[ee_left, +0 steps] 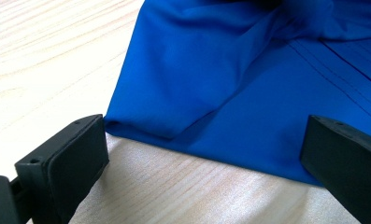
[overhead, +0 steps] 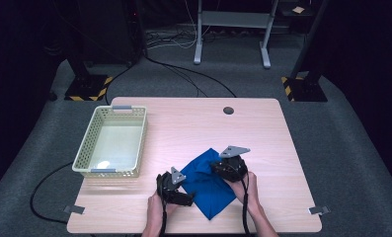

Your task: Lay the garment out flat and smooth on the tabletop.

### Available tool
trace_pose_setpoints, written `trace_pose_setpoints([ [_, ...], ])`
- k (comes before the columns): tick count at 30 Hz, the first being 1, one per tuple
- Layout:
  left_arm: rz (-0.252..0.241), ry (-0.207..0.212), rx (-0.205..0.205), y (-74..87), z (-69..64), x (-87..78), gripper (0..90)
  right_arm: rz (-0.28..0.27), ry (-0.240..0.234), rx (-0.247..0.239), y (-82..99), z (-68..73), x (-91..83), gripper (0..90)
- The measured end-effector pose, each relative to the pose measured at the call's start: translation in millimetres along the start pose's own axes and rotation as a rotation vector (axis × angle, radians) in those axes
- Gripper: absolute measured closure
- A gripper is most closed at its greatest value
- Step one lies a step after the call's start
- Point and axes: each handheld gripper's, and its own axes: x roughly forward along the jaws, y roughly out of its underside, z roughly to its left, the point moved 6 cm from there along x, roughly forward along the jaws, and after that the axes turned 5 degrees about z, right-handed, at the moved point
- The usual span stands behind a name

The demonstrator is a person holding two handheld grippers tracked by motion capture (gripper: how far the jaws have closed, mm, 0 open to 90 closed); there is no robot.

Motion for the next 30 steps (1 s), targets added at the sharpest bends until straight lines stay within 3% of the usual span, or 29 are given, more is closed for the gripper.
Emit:
trace_pose_setpoints([
  [18,0.000,0.001,-0.001,0.0,0.0,0.1,0.5,-0.045,0.037,0.038,-8.3,-23.9,-16.0,82.7],
  [28,0.001,0.002,0.000,0.0,0.1,0.0,0.5,-0.067,0.076,0.068,-15.8,-51.4,-26.1,82.7],
  [30,-0.001,0.002,-0.004,-0.1,0.0,0.3,0.5,-0.068,0.090,0.080,-17.6,-62.6,-27.4,82.7],
])
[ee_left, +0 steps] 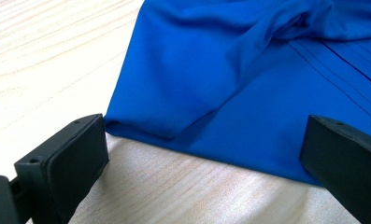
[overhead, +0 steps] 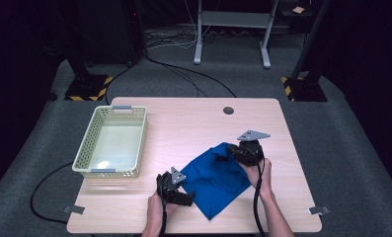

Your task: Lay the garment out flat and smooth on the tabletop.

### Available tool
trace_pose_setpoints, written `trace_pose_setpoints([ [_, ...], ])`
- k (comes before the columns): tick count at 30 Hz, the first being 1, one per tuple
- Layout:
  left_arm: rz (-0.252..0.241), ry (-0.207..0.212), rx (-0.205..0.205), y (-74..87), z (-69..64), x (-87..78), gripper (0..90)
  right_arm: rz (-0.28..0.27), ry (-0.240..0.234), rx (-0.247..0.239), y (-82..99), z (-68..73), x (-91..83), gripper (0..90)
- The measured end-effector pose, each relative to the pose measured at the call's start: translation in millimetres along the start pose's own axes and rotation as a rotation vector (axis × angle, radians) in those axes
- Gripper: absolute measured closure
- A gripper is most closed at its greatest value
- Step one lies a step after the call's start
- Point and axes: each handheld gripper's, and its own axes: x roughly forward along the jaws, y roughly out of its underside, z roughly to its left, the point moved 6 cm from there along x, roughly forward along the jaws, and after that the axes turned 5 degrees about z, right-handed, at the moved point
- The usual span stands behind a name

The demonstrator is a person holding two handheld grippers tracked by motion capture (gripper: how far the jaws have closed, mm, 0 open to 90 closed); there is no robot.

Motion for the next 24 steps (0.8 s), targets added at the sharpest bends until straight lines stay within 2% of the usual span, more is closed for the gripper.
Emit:
trace_pose_setpoints([
  [7,0.001,-0.001,0.001,0.0,0.1,-0.1,0.5,0.000,0.028,0.019,-4.8,-21.8,1.4,82.7],
  [14,0.003,-0.001,0.002,0.1,0.2,-0.2,0.5,0.004,0.034,0.043,-5.1,-32.6,5.3,82.6],
  [18,0.002,-0.001,0.002,0.1,0.2,-0.1,0.5,0.005,0.034,0.051,-4.5,-34.3,6.4,82.6],
  [19,0.003,-0.002,0.003,0.1,0.2,-0.2,0.5,0.004,0.040,0.069,-2.7,-40.7,9.7,82.6],
  [24,0.002,-0.001,0.001,0.1,0.2,-0.1,0.5,0.016,0.050,0.092,-1.1,-51.7,14.7,82.4],
])
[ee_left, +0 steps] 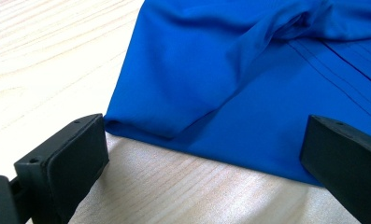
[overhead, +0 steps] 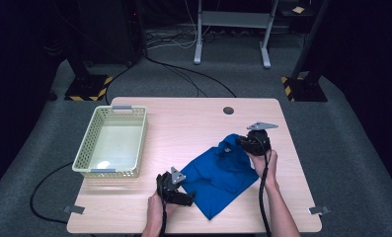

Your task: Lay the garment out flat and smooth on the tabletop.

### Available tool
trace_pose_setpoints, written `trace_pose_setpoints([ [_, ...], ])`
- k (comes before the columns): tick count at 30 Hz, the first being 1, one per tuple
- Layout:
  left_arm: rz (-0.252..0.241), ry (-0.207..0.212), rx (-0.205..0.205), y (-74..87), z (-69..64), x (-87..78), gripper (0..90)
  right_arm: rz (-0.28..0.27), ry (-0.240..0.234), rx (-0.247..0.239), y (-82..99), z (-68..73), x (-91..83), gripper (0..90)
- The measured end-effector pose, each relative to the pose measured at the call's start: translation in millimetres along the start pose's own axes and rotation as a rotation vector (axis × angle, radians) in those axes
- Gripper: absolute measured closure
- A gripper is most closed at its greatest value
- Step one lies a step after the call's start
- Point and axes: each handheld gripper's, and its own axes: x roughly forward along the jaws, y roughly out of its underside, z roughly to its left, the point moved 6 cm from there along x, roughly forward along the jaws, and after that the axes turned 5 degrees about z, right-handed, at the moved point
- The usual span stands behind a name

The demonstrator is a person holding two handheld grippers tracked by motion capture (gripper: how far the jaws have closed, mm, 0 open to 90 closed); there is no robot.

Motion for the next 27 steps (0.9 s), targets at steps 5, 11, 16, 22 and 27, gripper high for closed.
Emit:
trace_pose_setpoints([
  [5,0.000,0.000,0.000,0.0,0.0,0.0,0.5,0.022,0.025,0.041,0.9,-19.5,11.2,81.3],
  [11,-0.001,-0.001,-0.003,0.0,0.0,0.1,0.5,0.091,0.103,0.104,12.0,-50.5,31.9,71.4],
  [16,0.001,-0.002,-0.003,0.0,0.2,0.0,0.5,0.122,0.145,0.162,22.0,-68.8,34.7,61.4],
  [22,0.000,-0.002,-0.003,0.0,0.2,0.0,0.4,0.111,0.149,0.178,24.4,-70.9,21.9,46.5],
  [27,0.001,-0.004,-0.003,0.1,0.3,-0.2,0.4,0.110,0.127,0.156,27.7,-58.5,17.1,36.7],
])
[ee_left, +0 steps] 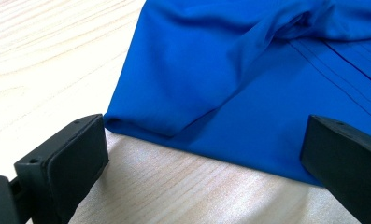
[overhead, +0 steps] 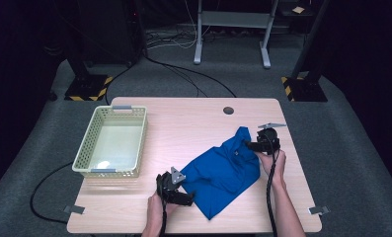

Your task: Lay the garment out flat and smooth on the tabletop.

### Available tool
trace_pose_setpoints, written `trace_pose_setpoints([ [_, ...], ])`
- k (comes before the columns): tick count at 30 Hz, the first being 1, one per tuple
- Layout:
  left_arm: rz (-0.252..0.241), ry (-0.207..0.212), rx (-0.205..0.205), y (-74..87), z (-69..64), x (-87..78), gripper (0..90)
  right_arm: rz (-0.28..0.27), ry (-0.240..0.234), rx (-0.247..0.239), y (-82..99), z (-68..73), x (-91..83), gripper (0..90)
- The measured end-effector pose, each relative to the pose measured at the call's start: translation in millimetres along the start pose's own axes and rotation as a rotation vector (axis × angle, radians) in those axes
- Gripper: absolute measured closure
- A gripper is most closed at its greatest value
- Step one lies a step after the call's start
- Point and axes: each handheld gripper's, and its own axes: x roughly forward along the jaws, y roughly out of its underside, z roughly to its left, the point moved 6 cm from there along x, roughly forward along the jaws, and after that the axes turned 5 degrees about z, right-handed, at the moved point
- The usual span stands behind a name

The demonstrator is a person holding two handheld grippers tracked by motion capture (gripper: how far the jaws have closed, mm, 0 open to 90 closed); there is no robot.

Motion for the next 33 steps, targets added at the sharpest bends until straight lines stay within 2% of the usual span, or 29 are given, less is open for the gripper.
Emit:
trace_pose_setpoints([
  [4,-0.001,-0.001,-0.002,0.0,0.0,0.0,0.3,0.016,0.000,-0.018,14.0,5.6,-0.2,30.0],
  [8,-0.010,-0.017,0.005,-0.4,-0.3,-1.0,0.0,0.020,-0.005,-0.027,30.7,4.9,-3.3,20.1],
  [10,-0.032,-0.022,-0.001,-2.2,0.4,-2.5,0.0,0.013,0.001,-0.028,39.9,2.3,-7.4,15.7],
  [12,-0.049,-0.010,-0.002,-8.3,-0.7,-3.9,0.0,0.013,0.002,-0.030,47.0,0.7,-11.0,14.2],
  [15,-0.071,0.000,0.028,-24.6,-6.0,-4.7,0.0,0.018,0.014,-0.034,59.8,-1.5,-16.0,8.5],
  [19,-0.044,0.006,0.059,-37.1,-8.9,7.6,0.0,0.025,0.032,-0.052,76.2,0.2,-16.7,2.1],
  [22,-0.007,0.016,0.059,-33.7,-9.4,17.5,0.0,0.023,0.038,-0.059,81.7,0.4,-14.6,1.0],
  [25,0.005,0.013,0.052,-28.2,-8.8,21.2,0.0,0.030,0.042,-0.065,84.1,-0.4,-10.8,0.9],
  [28,-0.007,0.010,0.045,-24.0,-8.2,18.8,0.0,0.046,0.037,-0.083,86.7,2.7,-4.8,0.0],
  [33,-0.009,0.002,0.038,-19.1,-8.6,14.9,0.1,0.018,0.033,-0.095,86.9,8.8,-2.8,0.2],
])
